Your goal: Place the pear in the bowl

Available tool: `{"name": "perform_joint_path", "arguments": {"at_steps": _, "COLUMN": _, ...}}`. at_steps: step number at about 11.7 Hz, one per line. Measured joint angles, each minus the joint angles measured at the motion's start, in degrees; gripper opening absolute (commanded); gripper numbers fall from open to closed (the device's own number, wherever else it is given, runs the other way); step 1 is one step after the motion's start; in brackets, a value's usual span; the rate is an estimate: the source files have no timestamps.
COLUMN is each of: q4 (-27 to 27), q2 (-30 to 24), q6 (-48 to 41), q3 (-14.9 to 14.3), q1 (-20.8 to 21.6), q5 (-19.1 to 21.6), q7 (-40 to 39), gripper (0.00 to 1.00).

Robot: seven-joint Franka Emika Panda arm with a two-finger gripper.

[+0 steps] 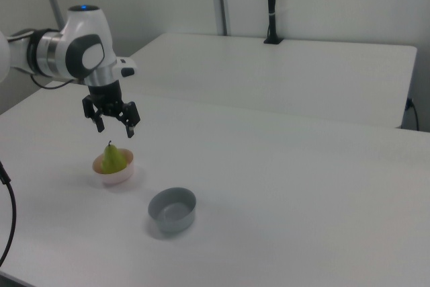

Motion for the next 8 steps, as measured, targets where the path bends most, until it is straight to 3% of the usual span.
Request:
{"name": "perform_joint_path", "arguments": {"at_steps": 4, "q4": 3.68, "q2": -4.11, "q6": -11.47, "q3": -0.06, "q1": -3.01, "q5": -3.73, "q7": 0.06, "gripper": 1.00}}
{"name": "perform_joint_path", "arguments": {"at_steps": 8, "q4": 9.28, "q2": -6.08, "q6": -19.82, "q3": -0.13, "q1": -6.53, "q5": -3.89, "q7": 3.87, "gripper": 1.00}}
